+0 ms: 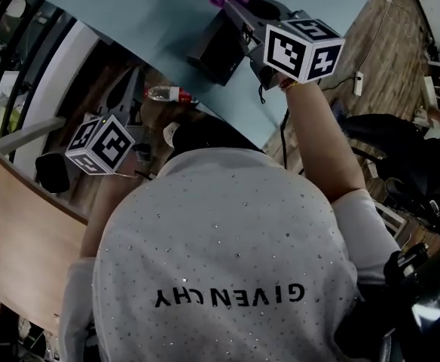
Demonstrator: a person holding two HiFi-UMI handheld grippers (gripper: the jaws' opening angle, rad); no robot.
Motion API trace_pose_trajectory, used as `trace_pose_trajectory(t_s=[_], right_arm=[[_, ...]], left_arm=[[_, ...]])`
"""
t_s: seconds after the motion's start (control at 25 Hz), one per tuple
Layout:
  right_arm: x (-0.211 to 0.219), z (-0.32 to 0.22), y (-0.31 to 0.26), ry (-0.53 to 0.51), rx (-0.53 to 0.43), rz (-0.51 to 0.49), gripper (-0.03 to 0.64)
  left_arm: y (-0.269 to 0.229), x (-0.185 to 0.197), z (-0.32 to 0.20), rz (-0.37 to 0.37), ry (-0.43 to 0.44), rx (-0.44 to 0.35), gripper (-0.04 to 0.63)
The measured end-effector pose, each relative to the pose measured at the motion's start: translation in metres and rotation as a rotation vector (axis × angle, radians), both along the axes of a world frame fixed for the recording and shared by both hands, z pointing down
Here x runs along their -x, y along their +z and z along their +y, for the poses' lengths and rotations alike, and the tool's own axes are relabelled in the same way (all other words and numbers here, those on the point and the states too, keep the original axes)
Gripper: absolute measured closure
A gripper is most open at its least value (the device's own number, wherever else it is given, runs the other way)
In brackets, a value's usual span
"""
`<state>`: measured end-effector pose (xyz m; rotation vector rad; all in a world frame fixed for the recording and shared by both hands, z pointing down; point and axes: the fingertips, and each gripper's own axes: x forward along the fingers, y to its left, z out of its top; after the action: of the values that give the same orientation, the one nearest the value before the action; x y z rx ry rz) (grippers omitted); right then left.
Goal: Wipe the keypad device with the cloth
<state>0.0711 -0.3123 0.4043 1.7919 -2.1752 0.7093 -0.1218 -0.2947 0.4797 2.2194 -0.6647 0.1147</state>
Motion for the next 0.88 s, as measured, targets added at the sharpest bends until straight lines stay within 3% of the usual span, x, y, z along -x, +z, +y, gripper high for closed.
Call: trace_pose_trajectory(t_s=[0.28, 0.56, 0.88], right_arm=[[0.027, 0.035, -0.006, -0.078, 0.042, 0.004, 0.548], [0.082, 0.045, -0.003, -0.202, 0.066, 0.056, 0.548], [0.107, 0.052, -0.009, -0.243, 0.083, 0.015, 0.548]], left_arm=[[-0.015, -0.005, 0.014, 0.009, -0.009, -0.001, 0.595], [-0.015, 0.013, 0.014, 0.010, -0.002, 0.000, 0.595], [-0.026, 0.023, 0.017, 0.011, -0.014, -0.008, 0.595]])
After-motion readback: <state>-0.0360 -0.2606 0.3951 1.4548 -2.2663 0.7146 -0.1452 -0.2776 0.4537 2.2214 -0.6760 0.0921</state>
